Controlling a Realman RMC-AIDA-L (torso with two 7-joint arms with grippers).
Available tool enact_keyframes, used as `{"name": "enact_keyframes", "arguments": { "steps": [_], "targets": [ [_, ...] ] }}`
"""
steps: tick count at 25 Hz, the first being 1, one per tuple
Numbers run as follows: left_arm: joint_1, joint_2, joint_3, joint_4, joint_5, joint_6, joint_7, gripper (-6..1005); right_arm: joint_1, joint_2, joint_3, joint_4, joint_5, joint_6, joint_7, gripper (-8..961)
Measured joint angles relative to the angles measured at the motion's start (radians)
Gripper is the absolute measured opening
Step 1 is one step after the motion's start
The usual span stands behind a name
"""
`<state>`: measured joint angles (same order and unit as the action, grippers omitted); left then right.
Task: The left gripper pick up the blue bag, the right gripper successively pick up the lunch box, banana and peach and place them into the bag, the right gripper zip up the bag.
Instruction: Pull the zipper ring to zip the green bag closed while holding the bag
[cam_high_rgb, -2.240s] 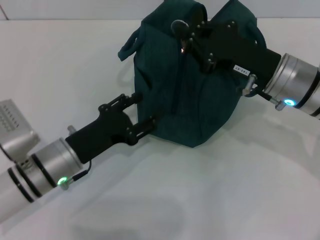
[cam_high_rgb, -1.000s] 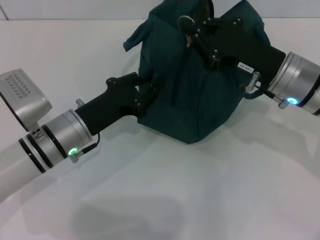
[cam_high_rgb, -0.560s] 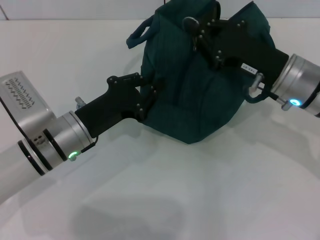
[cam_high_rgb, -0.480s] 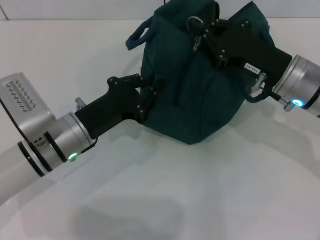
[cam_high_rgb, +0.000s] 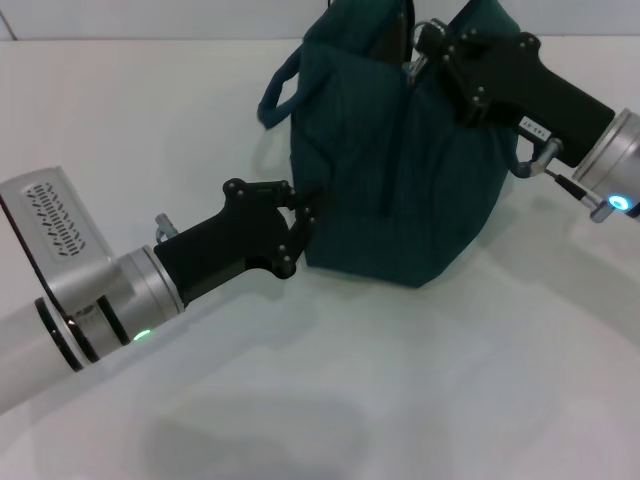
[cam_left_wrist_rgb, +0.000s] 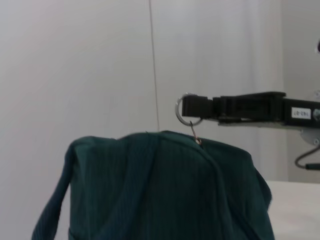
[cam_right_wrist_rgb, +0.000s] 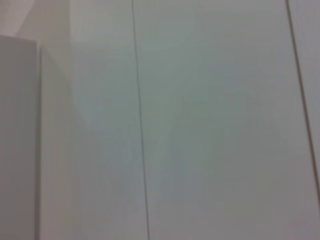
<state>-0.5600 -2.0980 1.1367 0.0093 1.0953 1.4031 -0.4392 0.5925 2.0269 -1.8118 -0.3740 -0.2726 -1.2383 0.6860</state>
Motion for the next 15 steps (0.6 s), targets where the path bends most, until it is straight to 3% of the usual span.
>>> {"name": "enact_keyframes", "arguments": {
  "steps": [11,15],
  "targets": [
    [0.008,-0.001,-0.003,0.000,0.005,-0.004,0.013,-3,-0.005,0.000,0.035,0.010,0.000,0.000,0.000,6],
    [0.011,-0.009,-0.009,-0.001,-0.009,0.027,0.021,-1,-0.001,0.001,0.029,0.011,-0.006,0.001,0.000,6]
  ]
}}
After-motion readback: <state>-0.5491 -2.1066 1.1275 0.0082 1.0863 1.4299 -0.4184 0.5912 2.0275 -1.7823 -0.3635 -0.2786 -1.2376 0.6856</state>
